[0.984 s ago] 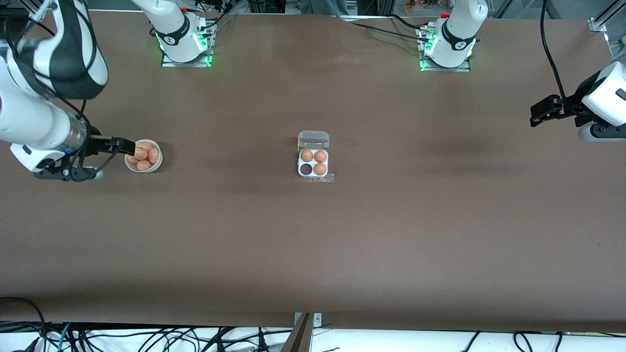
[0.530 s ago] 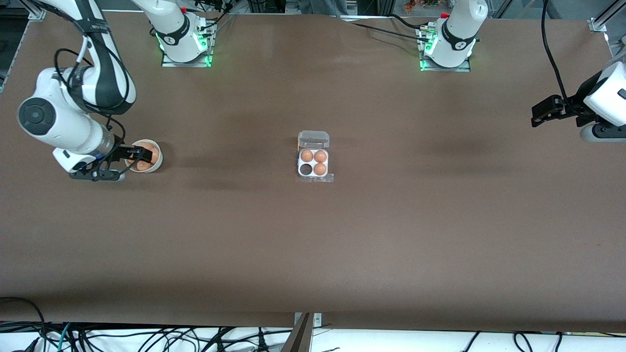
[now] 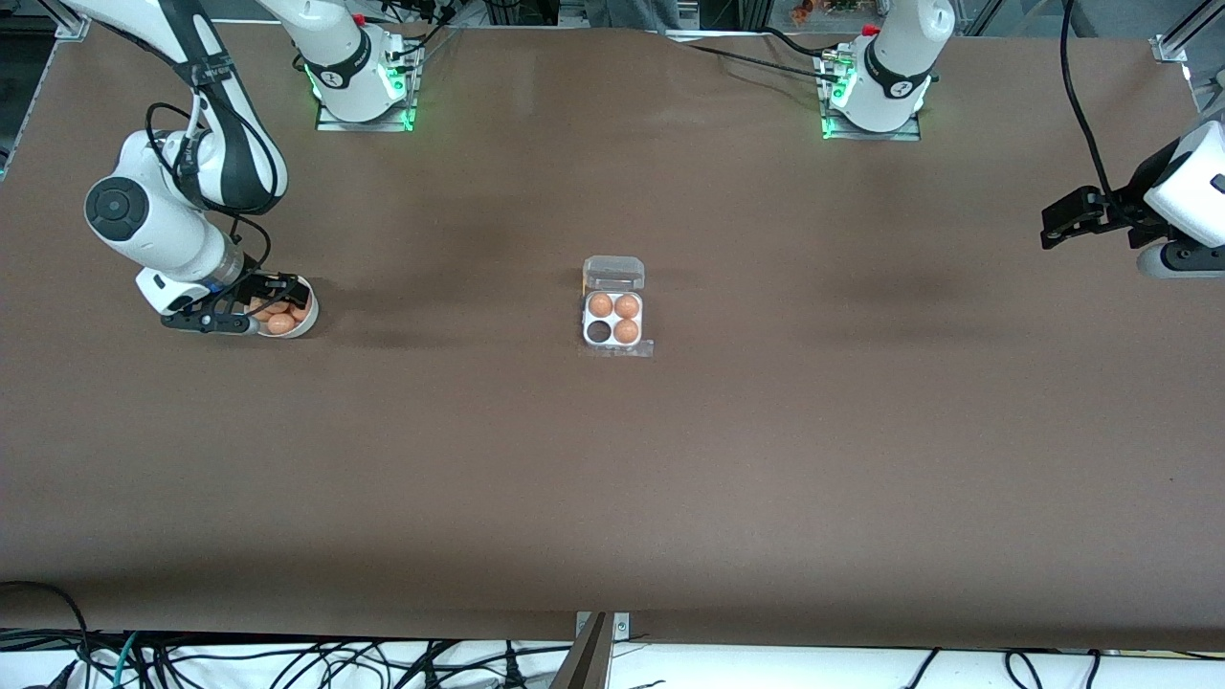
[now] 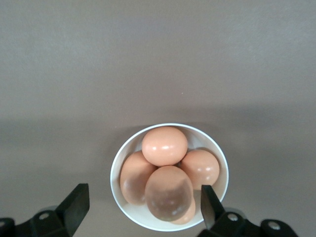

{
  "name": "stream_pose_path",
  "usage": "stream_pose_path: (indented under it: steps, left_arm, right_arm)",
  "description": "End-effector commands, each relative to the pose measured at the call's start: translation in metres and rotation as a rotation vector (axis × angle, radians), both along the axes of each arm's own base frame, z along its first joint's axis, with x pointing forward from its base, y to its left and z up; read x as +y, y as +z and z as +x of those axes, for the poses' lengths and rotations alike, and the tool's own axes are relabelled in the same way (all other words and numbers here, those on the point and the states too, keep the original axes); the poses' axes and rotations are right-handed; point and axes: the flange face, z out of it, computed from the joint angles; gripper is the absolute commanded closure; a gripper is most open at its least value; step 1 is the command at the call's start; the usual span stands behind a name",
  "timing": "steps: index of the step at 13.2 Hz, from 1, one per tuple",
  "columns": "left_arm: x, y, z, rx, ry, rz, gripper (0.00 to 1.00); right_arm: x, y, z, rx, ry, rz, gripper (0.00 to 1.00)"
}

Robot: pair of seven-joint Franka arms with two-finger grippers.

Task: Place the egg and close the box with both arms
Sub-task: 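Move the right gripper over the white egg bowl and lower it, then close the right gripper on a brown egg and lift it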

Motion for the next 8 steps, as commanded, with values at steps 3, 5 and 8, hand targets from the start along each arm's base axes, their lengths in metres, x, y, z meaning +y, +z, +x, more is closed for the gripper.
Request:
stream_pose_path:
  steps: [3,5,8]
  left_arm:
    - [0.003,0.006,0.003,-0.004,-0.018,-0.013,0.0]
    - [0.003,0.005,0.003,-0.001,-0.018,-0.015,0.0]
    - [0.003,0.005,0.003,-0.001,-0.019,-0.013,0.0]
  right_arm:
    - [-0.008,-0.011,-0.002,-0.005,0.05,-0.023,0.0]
    - [-0.009,-0.013,0.0,-0.016,0.059,-0.03,0.0]
    - [-0.01,-0.018,-0.001,-0.007,0.058,-0.029,0.09]
